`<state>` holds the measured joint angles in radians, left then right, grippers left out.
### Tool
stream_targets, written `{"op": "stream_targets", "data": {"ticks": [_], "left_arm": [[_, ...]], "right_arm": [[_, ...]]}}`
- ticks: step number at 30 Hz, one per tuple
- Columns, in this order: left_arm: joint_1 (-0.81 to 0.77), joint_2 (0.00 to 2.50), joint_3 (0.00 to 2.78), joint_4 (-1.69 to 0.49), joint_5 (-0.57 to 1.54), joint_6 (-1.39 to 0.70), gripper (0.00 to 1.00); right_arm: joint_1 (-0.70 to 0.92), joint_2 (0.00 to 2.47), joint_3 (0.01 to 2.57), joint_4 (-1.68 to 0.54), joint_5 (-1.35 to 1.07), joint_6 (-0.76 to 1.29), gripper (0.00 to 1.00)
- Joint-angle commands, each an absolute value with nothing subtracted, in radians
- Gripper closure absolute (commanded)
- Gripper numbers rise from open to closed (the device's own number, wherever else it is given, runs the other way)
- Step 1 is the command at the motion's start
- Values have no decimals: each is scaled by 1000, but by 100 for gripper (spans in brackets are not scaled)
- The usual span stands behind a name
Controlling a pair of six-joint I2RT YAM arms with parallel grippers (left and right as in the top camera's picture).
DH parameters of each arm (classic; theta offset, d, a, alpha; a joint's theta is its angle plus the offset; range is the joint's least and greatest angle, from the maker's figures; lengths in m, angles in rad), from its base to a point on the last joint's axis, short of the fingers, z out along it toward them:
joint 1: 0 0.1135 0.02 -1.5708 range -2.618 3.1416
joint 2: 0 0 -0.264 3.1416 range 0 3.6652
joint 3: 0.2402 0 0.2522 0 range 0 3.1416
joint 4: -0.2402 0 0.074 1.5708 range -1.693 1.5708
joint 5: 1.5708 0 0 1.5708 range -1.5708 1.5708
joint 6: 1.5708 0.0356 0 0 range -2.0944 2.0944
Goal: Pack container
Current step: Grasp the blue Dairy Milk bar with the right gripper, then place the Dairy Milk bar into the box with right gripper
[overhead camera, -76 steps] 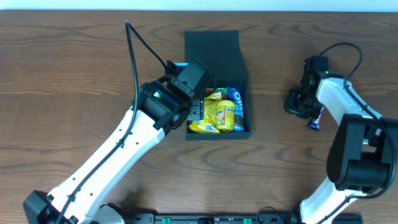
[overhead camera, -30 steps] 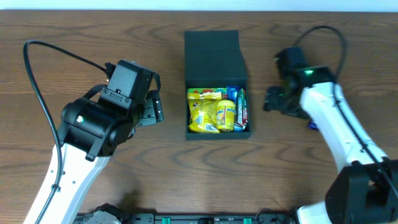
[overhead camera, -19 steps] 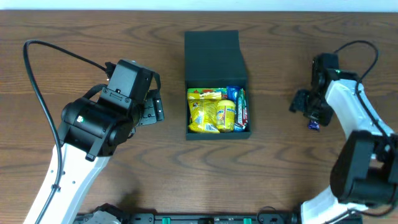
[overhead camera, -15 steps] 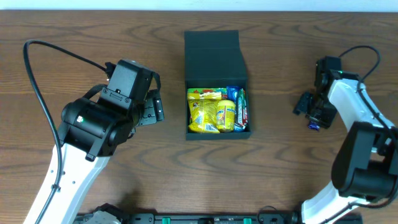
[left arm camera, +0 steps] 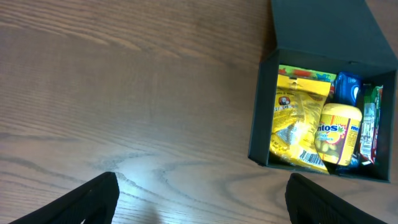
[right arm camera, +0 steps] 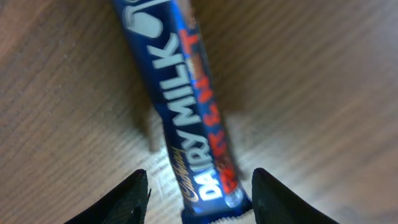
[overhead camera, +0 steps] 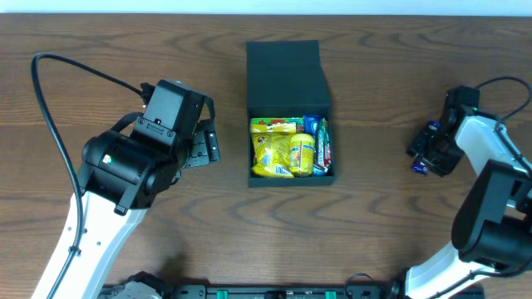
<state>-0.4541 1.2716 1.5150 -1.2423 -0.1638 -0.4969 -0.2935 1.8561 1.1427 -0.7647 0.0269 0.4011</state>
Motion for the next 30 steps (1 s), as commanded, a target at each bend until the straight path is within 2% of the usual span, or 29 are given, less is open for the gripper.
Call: {"op": "stream_targets", "data": {"ticks": [1,6,8,13,19,25,30], "left_arm": [[-451,1263,1517,-1243,-164,-494,13],[-451,1263,1517,-1239,-164,-494,12],[-451,1263,1517,-1239,-164,-494,13],[-451,1263,1517,-1240,-164,-494,12],[-451,1263,1517,-1234,-164,-493,12],[-451,1263,1517,-1234,-165,-493,11],[-451,1263,1517,-1234,-165,-493,8]], "right_arm": [[-298,1857,1109,-739,-5,380,50],[-298,1857,1090,-725,-5,380,61],[-298,1857,1090,-725,-5,380,72],[-298,1857,1090,-717,6,379,74],[-297,1857,1093,-710,-7,379,99],[-274,1817,1183,-817,-61,334,98],[-160,1643,1267,-926,-73,290,99]]}}
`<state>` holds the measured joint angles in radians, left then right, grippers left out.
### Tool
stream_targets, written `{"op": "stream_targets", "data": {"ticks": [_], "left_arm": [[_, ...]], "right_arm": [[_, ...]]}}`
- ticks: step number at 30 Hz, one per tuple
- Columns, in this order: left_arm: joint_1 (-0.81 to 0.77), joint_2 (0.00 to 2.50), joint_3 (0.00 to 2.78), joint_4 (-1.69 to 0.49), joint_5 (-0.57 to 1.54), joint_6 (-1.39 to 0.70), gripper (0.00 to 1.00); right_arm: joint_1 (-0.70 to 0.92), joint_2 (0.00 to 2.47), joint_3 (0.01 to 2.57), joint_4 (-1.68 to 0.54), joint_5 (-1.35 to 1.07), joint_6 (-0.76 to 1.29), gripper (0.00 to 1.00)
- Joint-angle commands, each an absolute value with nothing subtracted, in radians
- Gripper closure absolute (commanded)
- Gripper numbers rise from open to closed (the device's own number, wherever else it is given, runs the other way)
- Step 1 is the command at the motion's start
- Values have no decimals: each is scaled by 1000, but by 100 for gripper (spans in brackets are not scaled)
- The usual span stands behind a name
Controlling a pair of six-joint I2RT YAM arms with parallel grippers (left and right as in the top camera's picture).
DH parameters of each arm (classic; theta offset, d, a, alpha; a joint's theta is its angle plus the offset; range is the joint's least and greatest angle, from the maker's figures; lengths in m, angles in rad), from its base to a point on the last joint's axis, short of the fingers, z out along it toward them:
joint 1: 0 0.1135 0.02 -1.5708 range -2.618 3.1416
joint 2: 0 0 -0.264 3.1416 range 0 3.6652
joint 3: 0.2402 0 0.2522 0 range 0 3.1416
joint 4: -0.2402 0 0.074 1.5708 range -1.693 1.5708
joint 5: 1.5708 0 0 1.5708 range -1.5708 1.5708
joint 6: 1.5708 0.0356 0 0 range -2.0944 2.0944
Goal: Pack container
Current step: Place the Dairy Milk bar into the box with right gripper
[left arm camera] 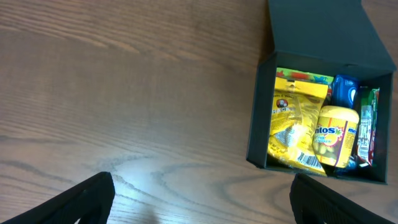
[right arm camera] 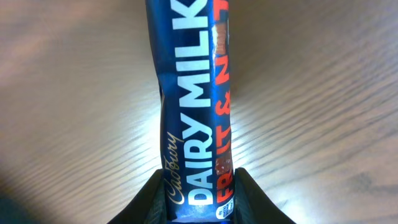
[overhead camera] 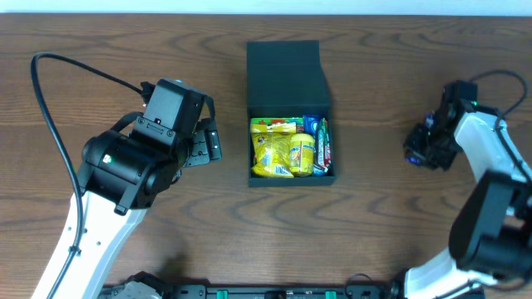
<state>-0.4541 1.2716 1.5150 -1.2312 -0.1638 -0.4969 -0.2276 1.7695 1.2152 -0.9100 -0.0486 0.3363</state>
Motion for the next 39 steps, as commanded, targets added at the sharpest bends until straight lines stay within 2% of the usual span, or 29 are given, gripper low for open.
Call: {"op": "stream_targets", "data": {"ticks": [1,6,15,20,29,30,31,32,35,37,39], "left_arm": [[-451,1263,1517,-1234,-165,-493,8],[-451,1269,1517,-1234,-165,-493,8],[-451,1296,1517,-1252,-165,-493,8],[-451,1296,1516,-1253,-164,-493,8],[-451,1296,1516,-1253,-164,-493,8],[-451,1296,1516,-1253,-164,-493,8],[-451,1296,1516,-1253,-164,-493,8],[-451,1296,1516,-1253,-164,-493,8],[-451,1296,1516,-1251,-164,-493,8],[-451,1296,1516,-1249,-164,-493,8],[-451,1296,1516,-1240,-164,-493,8]], "right_arm": [[-131,1607,1267,-933,-91,286,99],[62,1482,1264,-940,-192,312,99],[366,1543,1227,-921,-154,494,98],[429,1595,1227,-912,-115,539,99],[432,1624,1227,-931,-79,588,99],[433,1624,1227,-938,-79,579,91],[434,1624,1227,-951,-83,565,60],[434,1624,1227,-964,-82,563,44],[432,1623,1227,-990,-82,530,36],[431,1621,1229,-992,-82,516,34],[422,1615,1231,-991,-82,514,36]]}}
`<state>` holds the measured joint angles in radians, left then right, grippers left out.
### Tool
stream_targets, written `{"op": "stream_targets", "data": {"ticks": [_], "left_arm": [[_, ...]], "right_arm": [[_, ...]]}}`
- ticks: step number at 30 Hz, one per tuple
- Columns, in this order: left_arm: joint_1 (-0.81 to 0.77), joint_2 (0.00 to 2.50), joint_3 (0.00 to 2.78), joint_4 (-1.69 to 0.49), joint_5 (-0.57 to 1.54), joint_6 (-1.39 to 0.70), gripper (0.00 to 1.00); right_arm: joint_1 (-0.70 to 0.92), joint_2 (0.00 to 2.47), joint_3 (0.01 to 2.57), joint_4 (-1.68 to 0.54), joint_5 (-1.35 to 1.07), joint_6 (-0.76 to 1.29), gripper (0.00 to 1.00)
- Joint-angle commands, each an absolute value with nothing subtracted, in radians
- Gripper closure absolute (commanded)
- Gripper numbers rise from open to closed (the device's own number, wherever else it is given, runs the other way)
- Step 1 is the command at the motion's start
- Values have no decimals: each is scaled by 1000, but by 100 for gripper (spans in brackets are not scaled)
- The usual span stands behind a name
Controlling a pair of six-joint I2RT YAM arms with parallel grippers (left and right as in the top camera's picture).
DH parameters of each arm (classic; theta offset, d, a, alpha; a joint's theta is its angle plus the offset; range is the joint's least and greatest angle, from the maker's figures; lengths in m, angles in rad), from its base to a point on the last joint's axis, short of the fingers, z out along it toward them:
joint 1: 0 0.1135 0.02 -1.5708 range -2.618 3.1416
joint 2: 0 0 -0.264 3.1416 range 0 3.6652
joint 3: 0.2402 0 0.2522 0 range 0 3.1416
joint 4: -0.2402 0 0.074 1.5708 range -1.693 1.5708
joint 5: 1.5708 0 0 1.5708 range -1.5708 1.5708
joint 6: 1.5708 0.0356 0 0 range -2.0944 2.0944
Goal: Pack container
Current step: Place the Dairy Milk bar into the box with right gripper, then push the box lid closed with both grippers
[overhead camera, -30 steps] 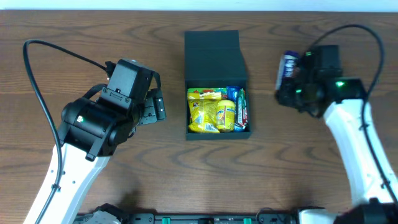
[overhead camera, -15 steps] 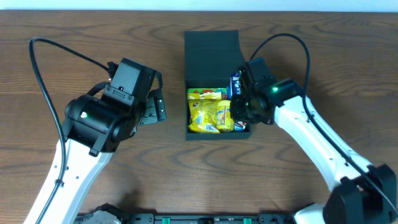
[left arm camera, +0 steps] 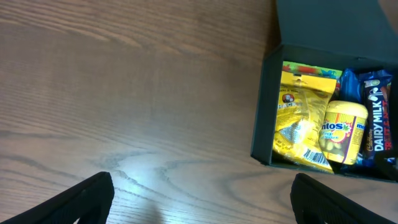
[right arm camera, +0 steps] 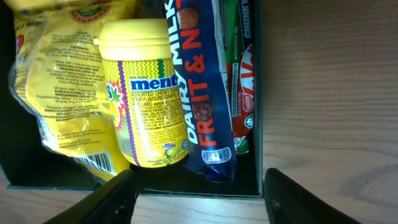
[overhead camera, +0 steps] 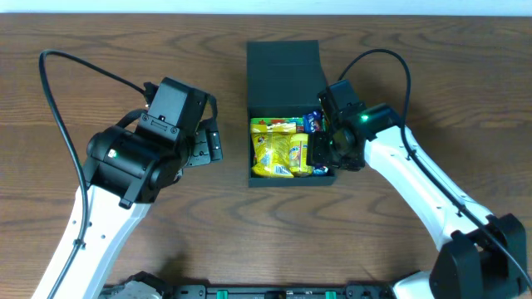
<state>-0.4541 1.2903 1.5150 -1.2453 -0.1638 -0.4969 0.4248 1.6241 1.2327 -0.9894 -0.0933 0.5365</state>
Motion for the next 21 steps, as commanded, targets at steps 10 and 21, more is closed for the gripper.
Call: {"op": "stream_targets", "data": {"ticks": [10,21], "left_arm": [[-450,1363,1433,-1032,-215,-493,94],[-447,1573,1398,-956,-106,-448,94]], "right_arm": [[240,1592,1234,-960,-71,515,99],[136,1616,1220,-850,-44,477,99]]}}
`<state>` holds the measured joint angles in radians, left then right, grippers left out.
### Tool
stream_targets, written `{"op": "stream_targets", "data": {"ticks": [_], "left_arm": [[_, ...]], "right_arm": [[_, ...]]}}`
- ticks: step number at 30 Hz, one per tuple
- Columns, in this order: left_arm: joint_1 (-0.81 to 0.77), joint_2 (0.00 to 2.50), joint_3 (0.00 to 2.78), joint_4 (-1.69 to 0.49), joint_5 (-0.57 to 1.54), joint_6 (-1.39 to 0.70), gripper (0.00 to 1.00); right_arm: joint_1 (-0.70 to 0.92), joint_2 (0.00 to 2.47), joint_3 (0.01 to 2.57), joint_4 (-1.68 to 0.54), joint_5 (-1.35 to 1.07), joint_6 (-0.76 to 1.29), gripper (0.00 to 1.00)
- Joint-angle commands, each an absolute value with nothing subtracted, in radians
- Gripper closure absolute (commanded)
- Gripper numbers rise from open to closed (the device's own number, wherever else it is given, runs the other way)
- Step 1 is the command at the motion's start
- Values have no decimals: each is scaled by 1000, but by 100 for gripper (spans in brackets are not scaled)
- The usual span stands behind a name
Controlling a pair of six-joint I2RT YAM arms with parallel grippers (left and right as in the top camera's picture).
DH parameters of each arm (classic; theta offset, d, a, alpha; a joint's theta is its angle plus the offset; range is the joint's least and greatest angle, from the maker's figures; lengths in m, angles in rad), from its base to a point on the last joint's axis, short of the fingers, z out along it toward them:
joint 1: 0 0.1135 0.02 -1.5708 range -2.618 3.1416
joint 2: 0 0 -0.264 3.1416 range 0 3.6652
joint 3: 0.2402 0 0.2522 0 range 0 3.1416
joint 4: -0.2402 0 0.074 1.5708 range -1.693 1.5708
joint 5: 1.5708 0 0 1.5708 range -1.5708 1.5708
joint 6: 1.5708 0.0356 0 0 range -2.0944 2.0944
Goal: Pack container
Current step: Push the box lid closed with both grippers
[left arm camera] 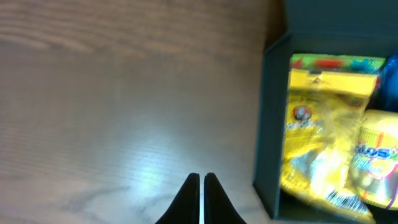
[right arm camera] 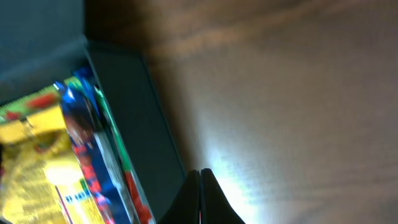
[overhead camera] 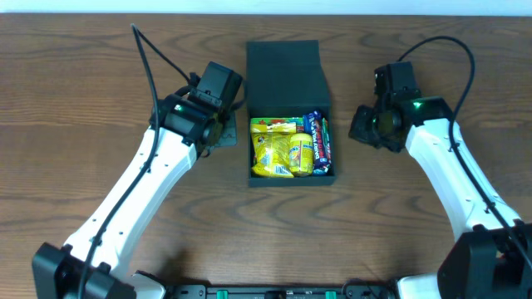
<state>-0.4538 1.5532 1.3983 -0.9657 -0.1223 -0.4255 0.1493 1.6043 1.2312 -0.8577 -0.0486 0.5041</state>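
Observation:
The black box (overhead camera: 251,178) stands mid-table with its lid (overhead camera: 284,73) folded back. Inside lie a yellow bag (overhead camera: 271,151), a yellow Mentos bottle (overhead camera: 303,154), a blue Dairy Milk bar (overhead camera: 316,143) and a green-red bar (overhead camera: 326,151). My left gripper (overhead camera: 224,133) hangs just left of the box, shut on nothing; in its wrist view the left gripper (left arm camera: 201,178) points at bare wood beside the box wall (left arm camera: 273,130). My right gripper (overhead camera: 363,126) is right of the box, also shut and empty; the right gripper (right arm camera: 199,172) sits near the box's right wall (right arm camera: 146,118).
Dark wooden table (overhead camera: 100,58) all around the box. Black cables arc above both arms, one by the left arm (overhead camera: 154,58) and one by the right arm (overhead camera: 449,41). A rail runs along the table's front edge (overhead camera: 274,292).
My right gripper was open over the box with the Dairy Milk bar lying inside; now it is shut, to the right of the box. My left gripper has shut and moved nearer the box's left wall.
At the far right of the table my right gripper stood open around the Dairy Milk bar, then was shut on it. Later it was open over the box with the bar among the contents. Now both grippers are shut, one either side of the box.

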Motion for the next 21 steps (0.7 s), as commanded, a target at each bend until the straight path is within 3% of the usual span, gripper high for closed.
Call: {"op": "stream_targets", "data": {"ticks": [1,11,21], "left_arm": [[-427,1610,1394,-906,-73,-475,94],[-171,1980,1422,-643,516,-562,94],[-173,2286,1733,-626,680,-619,94]], "right_arm": [[127,1636,1220,-818,-87,477,99],[31,1974,1278,-571,-480,474,99],[28,2183,1517,-508,-636,467,99]]}}
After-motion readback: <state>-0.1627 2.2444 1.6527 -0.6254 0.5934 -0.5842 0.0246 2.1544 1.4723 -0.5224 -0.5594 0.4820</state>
